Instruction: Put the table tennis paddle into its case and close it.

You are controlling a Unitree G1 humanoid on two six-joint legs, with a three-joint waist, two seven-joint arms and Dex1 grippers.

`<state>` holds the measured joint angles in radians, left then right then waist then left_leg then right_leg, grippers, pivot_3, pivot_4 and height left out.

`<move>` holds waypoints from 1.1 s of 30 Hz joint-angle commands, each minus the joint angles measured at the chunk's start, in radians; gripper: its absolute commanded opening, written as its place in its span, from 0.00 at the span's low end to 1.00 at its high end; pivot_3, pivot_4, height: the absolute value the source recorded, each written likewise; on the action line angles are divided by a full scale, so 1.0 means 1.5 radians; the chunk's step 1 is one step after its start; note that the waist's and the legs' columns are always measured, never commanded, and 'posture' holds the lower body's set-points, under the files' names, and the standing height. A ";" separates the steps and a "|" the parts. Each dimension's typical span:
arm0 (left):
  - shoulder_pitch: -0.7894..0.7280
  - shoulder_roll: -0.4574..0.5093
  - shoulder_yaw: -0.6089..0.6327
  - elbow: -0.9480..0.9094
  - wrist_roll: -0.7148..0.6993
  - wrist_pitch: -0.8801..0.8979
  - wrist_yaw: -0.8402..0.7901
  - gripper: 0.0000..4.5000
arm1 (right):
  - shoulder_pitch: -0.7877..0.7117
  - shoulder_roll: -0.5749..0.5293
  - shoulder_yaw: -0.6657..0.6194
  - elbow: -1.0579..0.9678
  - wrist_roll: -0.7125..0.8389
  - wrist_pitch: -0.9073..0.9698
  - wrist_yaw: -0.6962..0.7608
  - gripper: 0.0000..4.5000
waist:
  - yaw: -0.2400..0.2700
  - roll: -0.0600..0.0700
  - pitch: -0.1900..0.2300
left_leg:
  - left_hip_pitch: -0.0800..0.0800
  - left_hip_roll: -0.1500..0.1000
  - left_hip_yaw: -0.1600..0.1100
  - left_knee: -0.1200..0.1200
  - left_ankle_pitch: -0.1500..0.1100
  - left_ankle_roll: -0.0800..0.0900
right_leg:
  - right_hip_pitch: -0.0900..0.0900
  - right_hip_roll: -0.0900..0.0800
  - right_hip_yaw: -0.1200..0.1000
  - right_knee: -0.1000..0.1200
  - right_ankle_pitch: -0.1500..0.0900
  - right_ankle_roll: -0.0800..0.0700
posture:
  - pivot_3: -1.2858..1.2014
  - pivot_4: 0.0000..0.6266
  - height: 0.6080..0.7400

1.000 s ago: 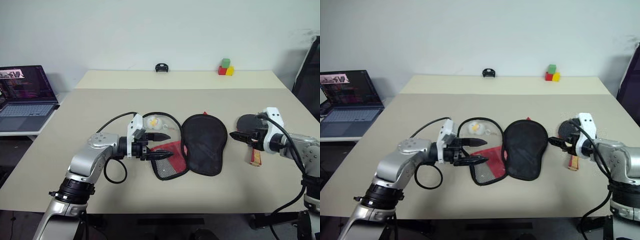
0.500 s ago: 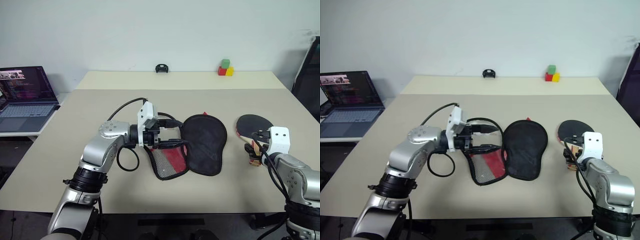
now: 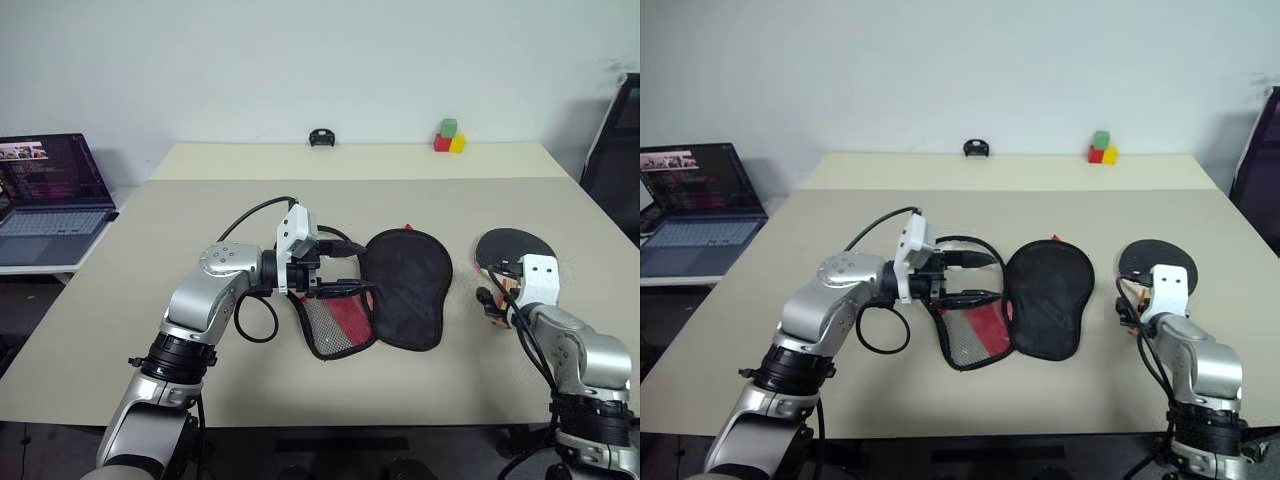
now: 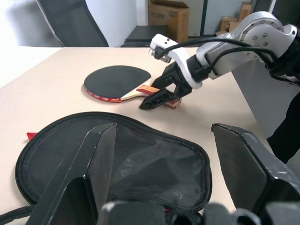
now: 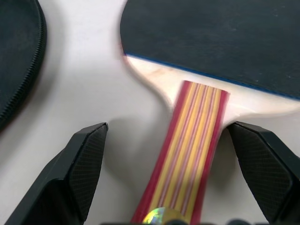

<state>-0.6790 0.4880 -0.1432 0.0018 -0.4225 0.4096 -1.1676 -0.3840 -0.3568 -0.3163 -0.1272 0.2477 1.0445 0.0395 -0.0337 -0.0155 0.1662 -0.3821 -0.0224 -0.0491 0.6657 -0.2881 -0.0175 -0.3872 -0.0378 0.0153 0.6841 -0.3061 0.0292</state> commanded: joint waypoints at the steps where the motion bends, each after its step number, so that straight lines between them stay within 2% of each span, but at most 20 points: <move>1: -0.003 0.007 0.012 -0.018 -0.002 -0.007 0.004 0.79 | -0.020 0.000 -0.001 0.039 -0.017 -0.023 -0.014 0.95 | -0.001 -0.001 -0.001 | 0.001 0.000 0.000 0.000 0.000 0.000 | 0.000 0.000 0.000 0.000 0.000 0.000 | 0.52 0.24 1.00; 3: 0.000 0.010 0.015 -0.021 -0.002 -0.006 0.006 0.79 | -0.025 0.001 -0.013 0.055 -0.019 -0.021 -0.024 0.87 | -0.002 -0.002 -0.001 | 0.001 0.000 0.000 0.000 0.000 0.001 | 0.001 0.000 0.001 0.000 0.001 0.001 | 0.52 0.24 1.00; 9: 0.016 0.029 0.029 -0.032 -0.008 0.000 0.016 0.79 | -0.039 0.011 -0.045 0.073 -0.015 -0.023 -0.054 0.42 | 0.000 -0.002 -0.001 | 0.002 0.000 0.000 0.001 0.002 0.003 | 0.002 0.000 0.000 -0.001 0.005 0.001 | 0.52 0.24 1.00; 12: 0.026 0.042 0.040 -0.035 -0.011 0.002 0.021 0.79 | -0.046 0.010 -0.050 0.074 -0.016 -0.031 -0.062 0.24 | 0.000 -0.002 -0.001 | 0.002 0.000 0.000 0.001 0.002 0.003 | 0.002 0.000 0.000 -0.001 0.005 0.001 | 0.52 0.24 1.00; 18: 0.038 0.071 0.064 -0.027 -0.010 -0.001 0.028 0.79 | -0.060 0.004 -0.053 0.056 -0.015 -0.043 -0.069 0.24 | 0.001 -0.002 -0.001 | 0.001 0.000 0.000 0.001 0.002 0.003 | 0.002 0.000 0.000 -0.001 0.005 0.001 | 0.52 0.24 1.00; 25: 0.064 0.105 0.094 -0.026 -0.012 0.000 0.038 0.79 | -0.069 0.009 -0.051 -0.063 0.007 0.020 -0.074 0.24 | 0.000 0.000 0.000 | -0.002 0.000 0.001 -0.001 0.002 0.003 | -0.002 0.000 0.001 -0.002 0.005 0.001 | 0.52 0.24 1.00; 30: 0.088 0.127 0.115 -0.033 -0.017 0.006 0.042 0.79 | -0.088 0.049 -0.048 -0.195 0.037 0.128 -0.081 0.24 | -0.001 0.000 0.000 | -0.002 0.000 0.001 -0.002 0.002 0.003 | -0.002 0.000 0.001 -0.002 0.004 0.000 | 0.52 0.24 1.00; 33: 0.094 0.133 0.119 -0.036 -0.019 0.007 0.041 0.79 | -0.109 0.103 -0.044 -0.264 0.050 0.211 -0.094 0.24 | 0.001 0.000 0.000 | -0.002 0.000 0.000 -0.002 0.002 0.003 | -0.002 0.000 0.000 -0.002 0.004 0.000 | 0.52 0.24 1.00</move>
<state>-0.5359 0.6760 0.0083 -0.0109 -0.4329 0.4249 -1.1043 -0.5188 -0.2201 -0.3727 -0.4257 0.2990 1.3102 -0.0910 -0.0321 -0.0149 0.1665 -0.3849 -0.0219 -0.0488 0.6633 -0.2854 -0.0134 -0.3904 -0.0377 0.0157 0.6809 -0.2997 0.0293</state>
